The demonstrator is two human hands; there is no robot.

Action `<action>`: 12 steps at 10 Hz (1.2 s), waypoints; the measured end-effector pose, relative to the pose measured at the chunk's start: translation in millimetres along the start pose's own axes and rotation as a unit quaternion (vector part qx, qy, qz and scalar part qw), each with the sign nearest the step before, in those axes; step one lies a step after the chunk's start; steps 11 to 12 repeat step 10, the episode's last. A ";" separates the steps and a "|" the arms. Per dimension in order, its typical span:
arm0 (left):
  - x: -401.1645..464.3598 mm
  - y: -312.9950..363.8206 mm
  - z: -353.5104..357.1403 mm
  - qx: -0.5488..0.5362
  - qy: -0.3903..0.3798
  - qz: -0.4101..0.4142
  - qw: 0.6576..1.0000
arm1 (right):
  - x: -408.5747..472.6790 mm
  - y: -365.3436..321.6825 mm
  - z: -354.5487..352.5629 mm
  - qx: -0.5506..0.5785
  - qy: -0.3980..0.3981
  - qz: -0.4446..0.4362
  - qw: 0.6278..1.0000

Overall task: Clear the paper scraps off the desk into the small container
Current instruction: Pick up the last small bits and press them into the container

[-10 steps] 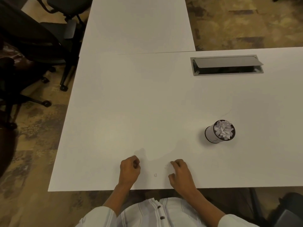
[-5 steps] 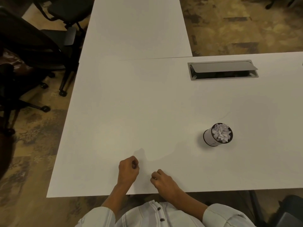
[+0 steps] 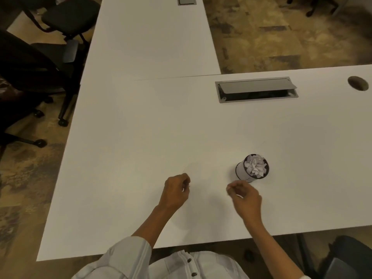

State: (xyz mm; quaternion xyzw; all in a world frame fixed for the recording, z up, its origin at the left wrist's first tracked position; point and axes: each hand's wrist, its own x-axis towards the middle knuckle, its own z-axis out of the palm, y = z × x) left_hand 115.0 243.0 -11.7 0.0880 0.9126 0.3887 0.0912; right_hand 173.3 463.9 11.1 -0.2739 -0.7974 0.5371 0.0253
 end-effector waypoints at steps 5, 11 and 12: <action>104.3 164.6 107.0 -0.118 -0.063 0.075 0.988 | 98.0 -15.8 -74.7 -0.063 0.104 -0.076 0.990; 101.6 124.0 74.6 0.029 -0.045 0.077 0.996 | 105.3 -25.3 -80.3 -0.141 0.068 -0.129 0.979; 101.6 124.0 74.6 0.029 -0.045 0.077 0.996 | 105.3 -25.3 -80.3 -0.141 0.068 -0.129 0.979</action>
